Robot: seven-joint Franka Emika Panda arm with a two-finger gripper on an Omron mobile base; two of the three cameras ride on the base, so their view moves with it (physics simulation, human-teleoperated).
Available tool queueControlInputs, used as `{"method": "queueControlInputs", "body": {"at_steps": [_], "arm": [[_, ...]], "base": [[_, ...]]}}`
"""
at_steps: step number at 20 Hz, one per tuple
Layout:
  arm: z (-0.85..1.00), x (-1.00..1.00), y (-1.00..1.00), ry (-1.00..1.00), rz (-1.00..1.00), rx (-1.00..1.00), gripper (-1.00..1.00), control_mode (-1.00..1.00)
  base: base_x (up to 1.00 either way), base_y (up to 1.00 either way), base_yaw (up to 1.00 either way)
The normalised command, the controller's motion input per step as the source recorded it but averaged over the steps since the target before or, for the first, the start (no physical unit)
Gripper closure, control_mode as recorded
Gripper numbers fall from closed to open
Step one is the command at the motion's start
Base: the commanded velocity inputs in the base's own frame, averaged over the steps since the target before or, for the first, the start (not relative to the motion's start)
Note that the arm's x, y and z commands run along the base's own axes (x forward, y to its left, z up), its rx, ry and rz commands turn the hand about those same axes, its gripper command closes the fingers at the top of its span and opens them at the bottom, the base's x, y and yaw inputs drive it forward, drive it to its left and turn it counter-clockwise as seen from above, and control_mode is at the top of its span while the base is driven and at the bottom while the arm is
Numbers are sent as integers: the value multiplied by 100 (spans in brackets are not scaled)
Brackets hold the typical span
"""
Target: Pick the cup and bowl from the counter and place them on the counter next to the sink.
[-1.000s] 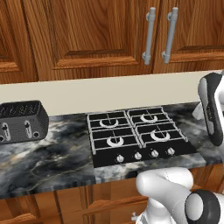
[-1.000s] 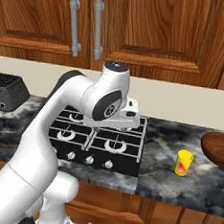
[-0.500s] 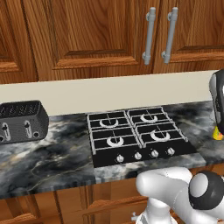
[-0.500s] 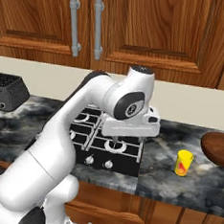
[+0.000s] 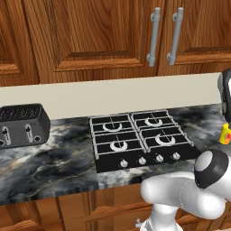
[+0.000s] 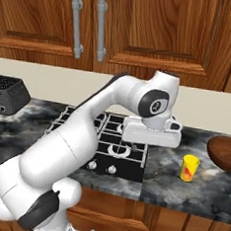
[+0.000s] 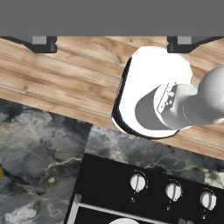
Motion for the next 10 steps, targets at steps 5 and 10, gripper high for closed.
{"method": "queueControlInputs", "body": {"at_steps": [5, 10], "arm": [[-15, 0, -42, -4, -5, 2, -100, -100], [-12, 4, -19, -9, 0, 0, -100, -100]], "base": [[0, 0, 0], [0, 0, 0]]}}
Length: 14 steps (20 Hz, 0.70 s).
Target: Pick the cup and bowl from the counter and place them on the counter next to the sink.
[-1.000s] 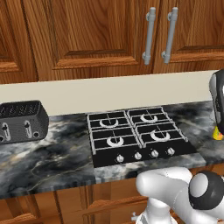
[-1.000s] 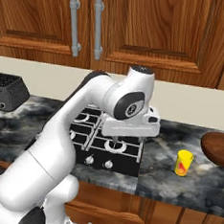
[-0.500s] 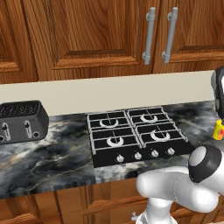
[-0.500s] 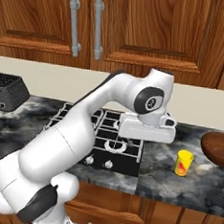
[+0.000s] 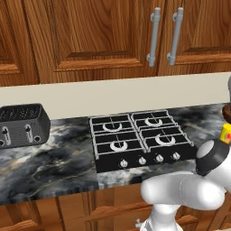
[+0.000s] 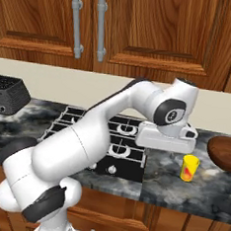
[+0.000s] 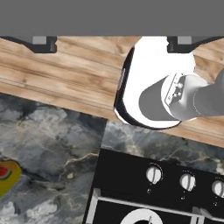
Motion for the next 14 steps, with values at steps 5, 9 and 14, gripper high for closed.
{"method": "queueControlInputs", "body": {"at_steps": [5, 9, 14], "arm": [[-6, 31, 0, -4, 0, 0, -100, -100], [-9, 42, 0, -6, 0, 0, -100, -100], [-4, 40, 0, -2, 3, 0, -100, -100]], "base": [[0, 0, 0], [0, 0, 0], [0, 0, 0]]}}
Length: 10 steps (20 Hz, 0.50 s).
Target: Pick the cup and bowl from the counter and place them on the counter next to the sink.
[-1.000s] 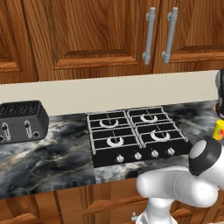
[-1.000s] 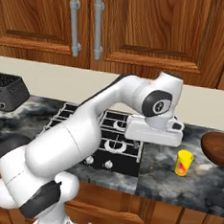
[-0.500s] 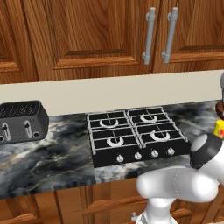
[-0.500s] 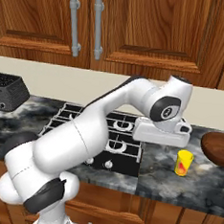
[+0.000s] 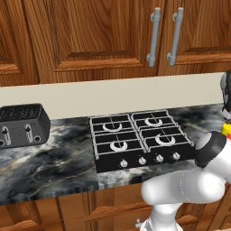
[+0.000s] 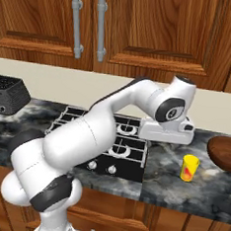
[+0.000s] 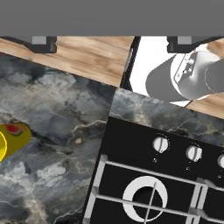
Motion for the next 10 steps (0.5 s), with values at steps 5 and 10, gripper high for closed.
{"method": "queueControlInputs", "body": {"at_steps": [5, 10], "arm": [[-13, 37, -1, -9, 5, 0, -100, -100], [-16, 9, -14, -24, 5, 0, -100, -100]], "base": [[0, 0, 0], [0, 0, 0]]}}
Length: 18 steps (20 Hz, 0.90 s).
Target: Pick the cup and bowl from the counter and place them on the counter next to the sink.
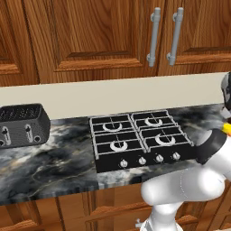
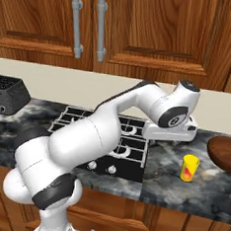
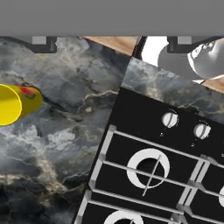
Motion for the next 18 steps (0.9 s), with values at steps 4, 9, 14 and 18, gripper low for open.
{"method": "queueControlInputs", "body": {"at_steps": [4, 9, 14, 18], "arm": [[-2, 0, -13, -13, 1, 0, -100, -100], [0, 9, -1, 16, -5, -3, -100, -100], [-1, 19, 0, 20, -9, -3, -100, -100], [-11, 4, -12, 2, -16, 0, -100, -100]], "base": [[0, 0, 0], [0, 0, 0], [0, 0, 0], [0, 0, 0]]}}
